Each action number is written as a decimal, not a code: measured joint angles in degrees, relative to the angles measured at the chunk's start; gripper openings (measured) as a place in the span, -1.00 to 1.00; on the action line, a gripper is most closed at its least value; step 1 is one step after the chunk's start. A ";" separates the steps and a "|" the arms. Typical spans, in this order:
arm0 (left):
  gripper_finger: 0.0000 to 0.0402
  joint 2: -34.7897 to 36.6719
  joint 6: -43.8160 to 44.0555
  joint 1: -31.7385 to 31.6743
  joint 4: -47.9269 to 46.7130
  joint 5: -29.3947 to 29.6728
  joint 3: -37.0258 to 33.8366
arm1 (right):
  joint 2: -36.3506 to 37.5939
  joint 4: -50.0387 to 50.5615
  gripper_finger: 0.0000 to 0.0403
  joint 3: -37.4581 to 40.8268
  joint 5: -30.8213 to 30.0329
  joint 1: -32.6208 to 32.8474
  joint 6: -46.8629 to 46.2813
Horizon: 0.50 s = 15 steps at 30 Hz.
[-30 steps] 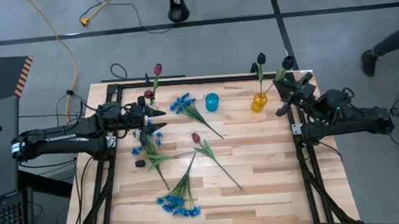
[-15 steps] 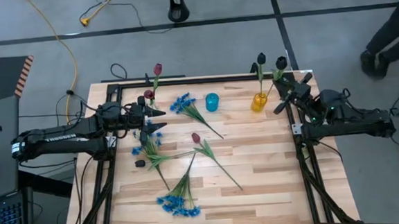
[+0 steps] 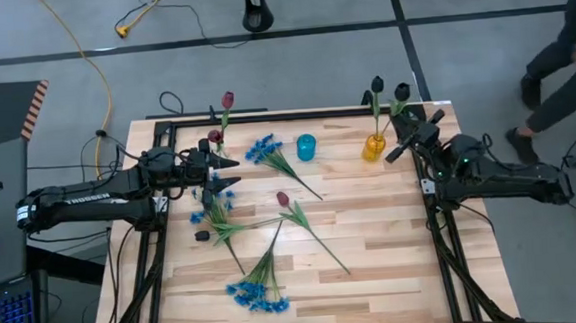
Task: Sort flowers into vase by color
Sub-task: Put the right black flower into the yellow vase
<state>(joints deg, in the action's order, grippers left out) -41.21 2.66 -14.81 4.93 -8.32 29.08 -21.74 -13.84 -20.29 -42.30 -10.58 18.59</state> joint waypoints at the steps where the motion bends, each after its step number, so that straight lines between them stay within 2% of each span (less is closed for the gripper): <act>1: -0.02 0.00 0.00 0.00 0.00 0.00 0.00 | 0.00 0.73 -0.72 0.00 0.01 -0.23 -0.77; 7: -0.02 0.00 -0.01 0.00 0.00 -0.01 0.00 | -0.15 6.49 -0.72 0.00 0.02 -1.66 -6.46; 15: -0.02 0.00 -0.02 0.00 -0.01 -0.04 0.00 | -0.46 7.79 -0.72 3.70 -0.01 -3.75 -10.66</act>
<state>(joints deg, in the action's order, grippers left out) -41.21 2.63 -14.81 4.92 -8.36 29.08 -22.20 -6.05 -16.59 -42.31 -14.33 7.93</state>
